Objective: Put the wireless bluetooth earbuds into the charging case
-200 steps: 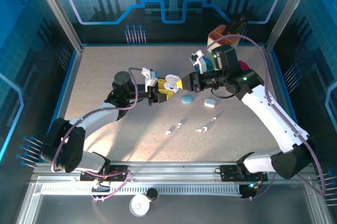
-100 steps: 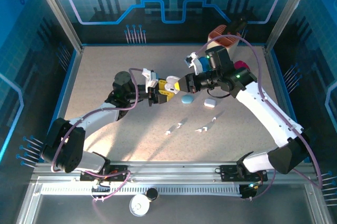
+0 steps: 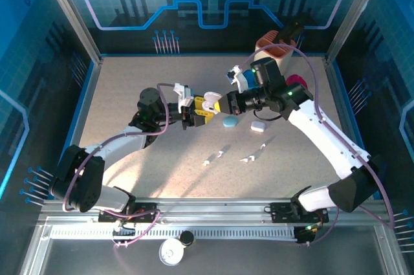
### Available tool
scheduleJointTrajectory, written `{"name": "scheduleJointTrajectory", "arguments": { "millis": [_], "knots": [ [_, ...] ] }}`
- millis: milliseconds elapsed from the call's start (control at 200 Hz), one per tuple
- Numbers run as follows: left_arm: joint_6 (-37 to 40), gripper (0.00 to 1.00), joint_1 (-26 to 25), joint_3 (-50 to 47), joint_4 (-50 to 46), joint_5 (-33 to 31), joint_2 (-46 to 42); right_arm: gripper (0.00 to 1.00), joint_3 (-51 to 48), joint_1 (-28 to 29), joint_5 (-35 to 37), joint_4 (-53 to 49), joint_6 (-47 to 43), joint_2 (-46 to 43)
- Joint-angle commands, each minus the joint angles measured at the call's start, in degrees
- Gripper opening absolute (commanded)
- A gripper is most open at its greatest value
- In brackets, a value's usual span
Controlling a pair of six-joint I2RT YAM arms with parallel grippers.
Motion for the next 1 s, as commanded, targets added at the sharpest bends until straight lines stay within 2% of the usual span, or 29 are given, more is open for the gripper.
{"name": "scheduleJointTrajectory", "arguments": {
  "millis": [0, 245, 400, 620, 720, 795, 990],
  "knots": [
    [-1.33, 0.38, -0.34, 0.94, 3.42, 1.11, -1.28, 0.19, -0.72, 0.55, 1.19, -0.33, -0.03, 0.5],
    [-1.59, 0.38, -0.33, 0.12, 4.67, 0.67, -0.67, 0.5, -0.79, 0.11, 2.88, -0.01, 0.45, -2.7],
    [-2.02, 0.38, -0.26, 0.18, 6.02, -0.08, 0.16, 0.63, -4.74, -1.02, 3.2, 1.51, 0.19, -8.13],
    [-2.81, 0.38, 0.55, 0.35, 7.45, -0.56, 0.44, 0.65, -21.69, -6.15, 7.42, 4.92, 7.06, -21.12],
    [-3.08, 0.38, 0.94, 0.48, 7.25, -0.39, -0.25, 0.65, -29.09, -8.48, 10.25, 5.27, 10.59, -24.38],
    [-3.11, 0.38, 1.25, 0.47, 6.8, -0.21, -0.66, 0.64, -32.83, -9.16, 11.53, 5.23, 11.18, -23.92],
    [-2.85, 0.38, 1.6, 0.3, 5.63, -0.12, -1.71, 0.62, -36.69, -8.77, 14.19, 3.44, 10.48, -15.27]
  ]
}}
